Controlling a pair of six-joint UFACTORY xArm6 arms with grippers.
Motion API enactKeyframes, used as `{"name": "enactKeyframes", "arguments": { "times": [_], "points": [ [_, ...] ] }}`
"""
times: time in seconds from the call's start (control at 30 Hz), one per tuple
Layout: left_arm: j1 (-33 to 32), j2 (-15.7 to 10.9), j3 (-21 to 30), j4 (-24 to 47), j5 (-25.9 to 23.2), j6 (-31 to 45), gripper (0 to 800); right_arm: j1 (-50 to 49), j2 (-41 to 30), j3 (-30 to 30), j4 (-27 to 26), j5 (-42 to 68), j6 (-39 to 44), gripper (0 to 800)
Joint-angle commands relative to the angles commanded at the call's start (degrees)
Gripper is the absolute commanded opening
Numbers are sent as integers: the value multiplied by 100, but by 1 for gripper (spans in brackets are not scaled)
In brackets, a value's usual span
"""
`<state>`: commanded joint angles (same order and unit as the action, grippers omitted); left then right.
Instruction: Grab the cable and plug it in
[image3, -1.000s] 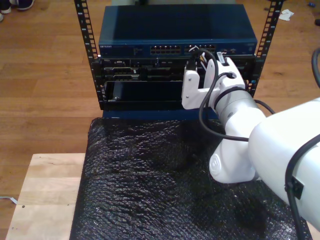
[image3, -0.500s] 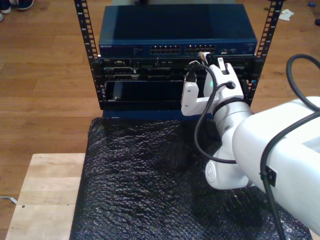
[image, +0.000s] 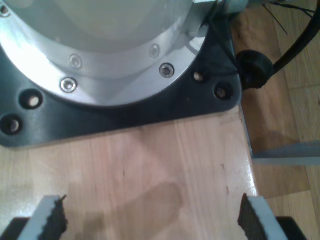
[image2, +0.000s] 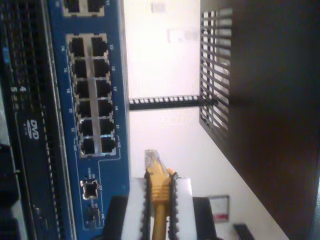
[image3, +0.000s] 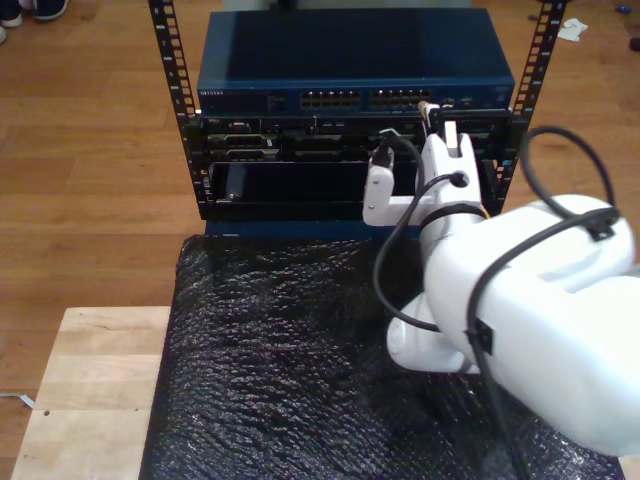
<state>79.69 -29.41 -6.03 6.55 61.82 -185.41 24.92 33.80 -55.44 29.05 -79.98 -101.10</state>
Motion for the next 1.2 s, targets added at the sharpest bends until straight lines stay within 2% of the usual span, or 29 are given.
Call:
{"name": "enactKeyframes", "arguments": {
  "times": [0.47, 1.2],
  "points": [
    [0, 0, 0, 0, 0, 0, 800, 88, 510, -563, 536, -18, -105, 0],
    [0, 0, 0, 0, 0, 0, 800, 70, 1055, -1292, 527, 0, -88, 0]
  ]
}}
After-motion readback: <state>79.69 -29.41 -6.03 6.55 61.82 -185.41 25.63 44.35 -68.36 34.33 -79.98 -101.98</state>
